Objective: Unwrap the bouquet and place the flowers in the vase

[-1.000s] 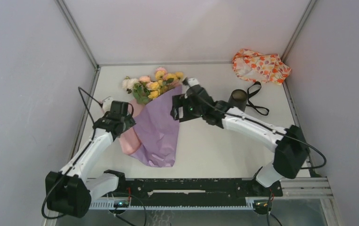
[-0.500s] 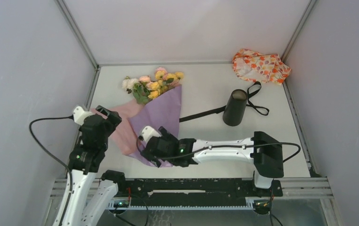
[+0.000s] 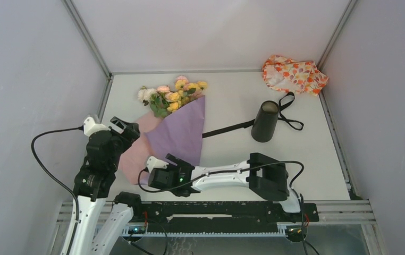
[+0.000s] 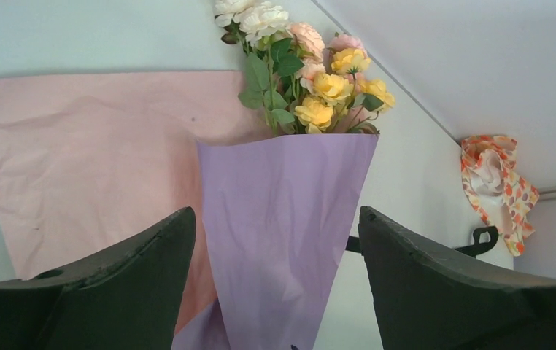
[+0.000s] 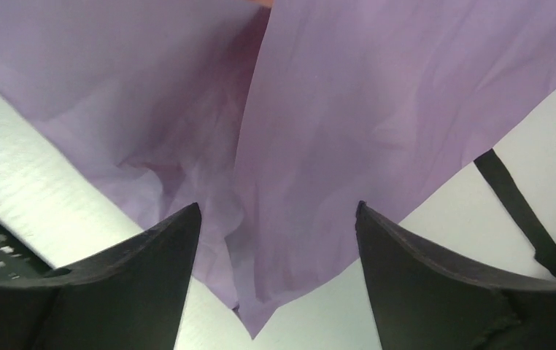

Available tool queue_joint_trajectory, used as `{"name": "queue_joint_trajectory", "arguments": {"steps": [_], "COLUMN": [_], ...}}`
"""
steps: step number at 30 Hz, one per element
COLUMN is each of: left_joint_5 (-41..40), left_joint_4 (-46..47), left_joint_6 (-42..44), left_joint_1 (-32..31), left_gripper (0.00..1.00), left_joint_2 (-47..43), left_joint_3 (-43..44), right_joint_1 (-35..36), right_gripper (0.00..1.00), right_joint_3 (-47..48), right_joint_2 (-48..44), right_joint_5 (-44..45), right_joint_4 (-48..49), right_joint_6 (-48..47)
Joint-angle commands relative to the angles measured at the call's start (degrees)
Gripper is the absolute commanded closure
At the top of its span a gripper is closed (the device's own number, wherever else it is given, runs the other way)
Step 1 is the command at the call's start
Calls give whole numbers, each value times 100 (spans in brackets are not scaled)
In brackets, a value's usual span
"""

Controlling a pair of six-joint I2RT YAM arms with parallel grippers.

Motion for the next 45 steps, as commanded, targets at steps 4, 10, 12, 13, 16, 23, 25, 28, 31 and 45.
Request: {"name": "queue_joint_trajectory", "arguments": {"steps": [4,10,12,13,16,23,25,28,31,45], "left_joint_5": [263,806,1047,1170,1656,2441,2476,2576,2729,3255], "left_joint_4": [491,1098,1327,1414,1843,2555,2604,2718,2833,3112], "left_joint_6": [363,420,417,412,403,490,536,620,672,955], "left_joint_1": [37,37,37,37,37,29,20,11,-36,-516], "left_gripper": [13,13,13,13,13,14,14,14,14,15], "left_joint_2": [-2,260,550,706,1194,2222,2469,2809,3094,4759], "left_joint_3": [-175,-523,-569,-587,-684,-678,-615,-536,-461,-69], "right_joint_1": [-370,-574,-663,-718,-1012,-1666,-1822,-1969,-2059,-2124], "right_gripper": [56,100,100,100,100,100,100,90,60,31], "right_joint_3": [-70,-552,-667,-720,-954,-1614,-1732,-1989,-2219,-2369], "right_joint_2": [13,-756,-993,-1118,-1413,-2028,-2140,-2216,-2262,-4633], "right_joint_5": [706,1117,1263,1286,1250,1100,1144,1095,947,521], "right_joint_4": [14,-111,-364,-519,-995,-1571,-1809,-1954,-1945,-1708], "right_joint_6": [-102,402,802,1062,1899,3483,3808,4089,4214,3686]}}
